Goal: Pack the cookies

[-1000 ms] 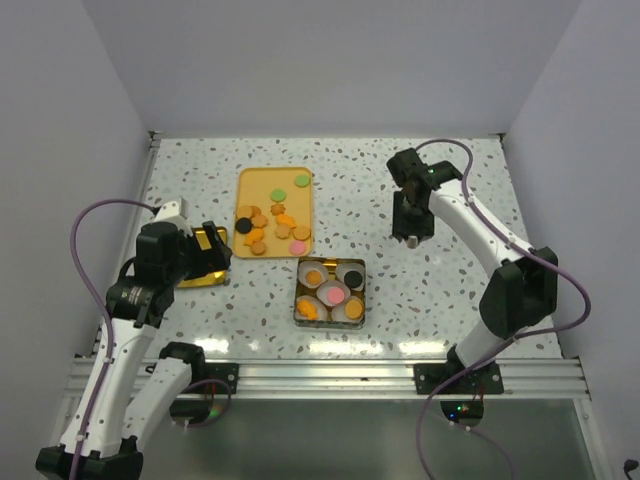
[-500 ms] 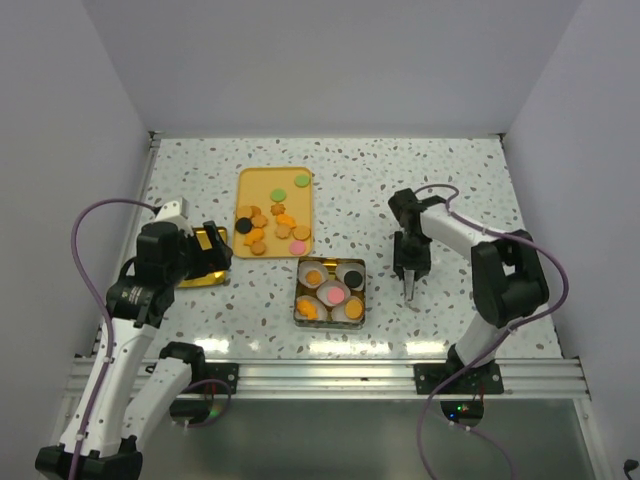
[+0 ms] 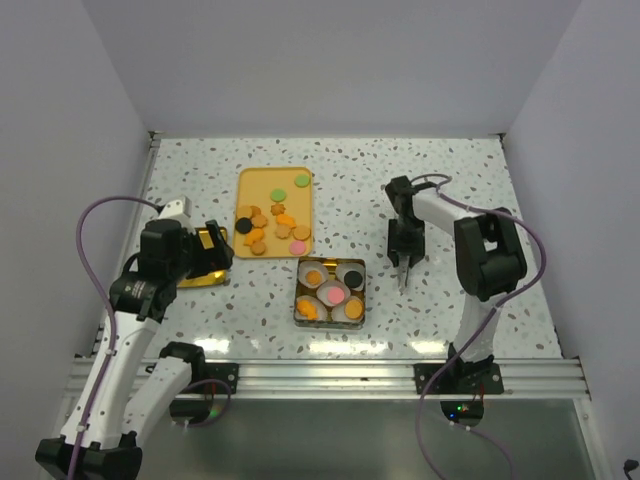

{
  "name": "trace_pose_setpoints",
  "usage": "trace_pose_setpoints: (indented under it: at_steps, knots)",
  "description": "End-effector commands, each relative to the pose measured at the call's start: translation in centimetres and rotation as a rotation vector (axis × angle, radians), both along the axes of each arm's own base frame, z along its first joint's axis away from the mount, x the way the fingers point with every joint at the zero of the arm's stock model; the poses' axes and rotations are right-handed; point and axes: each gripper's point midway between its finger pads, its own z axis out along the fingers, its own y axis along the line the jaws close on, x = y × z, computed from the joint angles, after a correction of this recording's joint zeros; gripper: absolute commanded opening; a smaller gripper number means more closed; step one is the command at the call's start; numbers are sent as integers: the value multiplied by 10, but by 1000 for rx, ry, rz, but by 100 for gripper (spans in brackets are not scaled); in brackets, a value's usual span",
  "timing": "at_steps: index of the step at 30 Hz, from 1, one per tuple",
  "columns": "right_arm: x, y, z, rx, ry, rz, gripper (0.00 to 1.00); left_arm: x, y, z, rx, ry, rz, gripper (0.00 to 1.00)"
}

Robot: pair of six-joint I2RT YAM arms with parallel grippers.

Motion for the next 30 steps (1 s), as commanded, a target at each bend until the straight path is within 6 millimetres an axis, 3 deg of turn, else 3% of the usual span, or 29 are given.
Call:
trace_pose_setpoints:
  at_steps: [1,4,5,7,10,16,20,22,30]
  knots:
    - [48,-4,0,7,-94,-18,54,6,-2,1,8,-19,-17,100]
    - [60,-6,17,4,-105,-21,64,7,-1,-3,12,-1,-12,100]
    - [71,-3,32,14,-151,-19,68,7,-1,-4,14,7,-13,100]
    - [75,-5,49,6,-179,-23,84,9,-2,-8,15,23,-10,100]
    - [79,-7,76,2,-228,-21,96,10,-1,-12,22,46,-9,100]
    - [68,-19,120,-27,-294,-25,99,13,2,-26,44,115,11,100]
    - [49,-16,155,31,-359,-54,99,21,9,-35,87,169,44,100]
    - [31,-3,172,114,-394,-41,99,26,14,-36,118,192,62,100]
    - [-34,27,206,244,-429,22,99,55,26,-50,238,262,72,95]
